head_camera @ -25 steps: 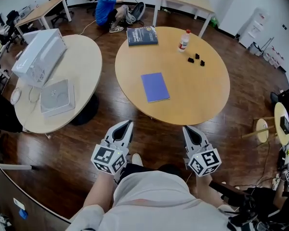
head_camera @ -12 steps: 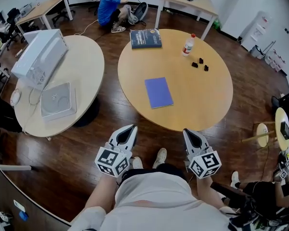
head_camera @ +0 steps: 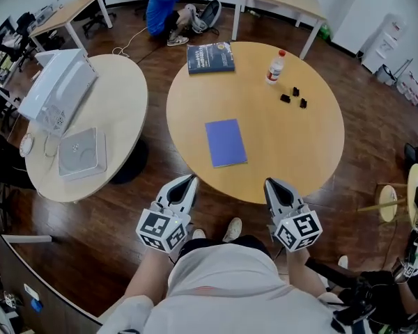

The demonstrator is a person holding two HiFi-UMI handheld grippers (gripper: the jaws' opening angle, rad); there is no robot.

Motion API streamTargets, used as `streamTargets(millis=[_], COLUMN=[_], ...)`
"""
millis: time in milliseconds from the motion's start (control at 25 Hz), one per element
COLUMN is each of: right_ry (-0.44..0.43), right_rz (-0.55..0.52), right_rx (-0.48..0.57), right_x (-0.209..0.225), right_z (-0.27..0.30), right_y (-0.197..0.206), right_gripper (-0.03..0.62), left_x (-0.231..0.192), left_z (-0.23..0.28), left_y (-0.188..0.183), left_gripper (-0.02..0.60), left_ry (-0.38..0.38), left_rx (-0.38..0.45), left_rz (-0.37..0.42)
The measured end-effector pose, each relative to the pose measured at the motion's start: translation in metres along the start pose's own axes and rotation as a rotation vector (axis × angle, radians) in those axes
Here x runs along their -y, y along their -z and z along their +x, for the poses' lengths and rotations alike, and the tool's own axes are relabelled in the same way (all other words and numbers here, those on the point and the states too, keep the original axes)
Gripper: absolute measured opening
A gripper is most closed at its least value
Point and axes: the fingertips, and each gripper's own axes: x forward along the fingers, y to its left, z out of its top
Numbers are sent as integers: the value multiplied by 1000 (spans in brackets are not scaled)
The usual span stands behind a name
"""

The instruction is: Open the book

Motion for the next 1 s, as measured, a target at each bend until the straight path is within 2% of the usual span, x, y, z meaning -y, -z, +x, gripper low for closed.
streamTargets(millis=[200,360,520,640,800,1000], right_ry=[-28,-46,-39,-29,3,51], right_rz=[20,51,101,119,142,154], right_rx=[-5,-42,-82,-100,-126,-172], right_x=[54,92,117,120,120,130], right_z=[17,28,38,43,42,34], right_y=[-1,16,36,45,60,78], right_gripper=[-6,-6,-6,-6,-6,-6], left_x=[0,-4,-7,-10,-7,-1], left_z=[50,86,109,125,148,185], left_y=[7,25,44,56,71,111], left_gripper=[11,11,11,11,11,12], left_ry=[-53,-108,-132,-108,-13,41], left_rx=[-40,-97,-156,-204,-247,-348], left_rz=[16,51,55,78,110,266])
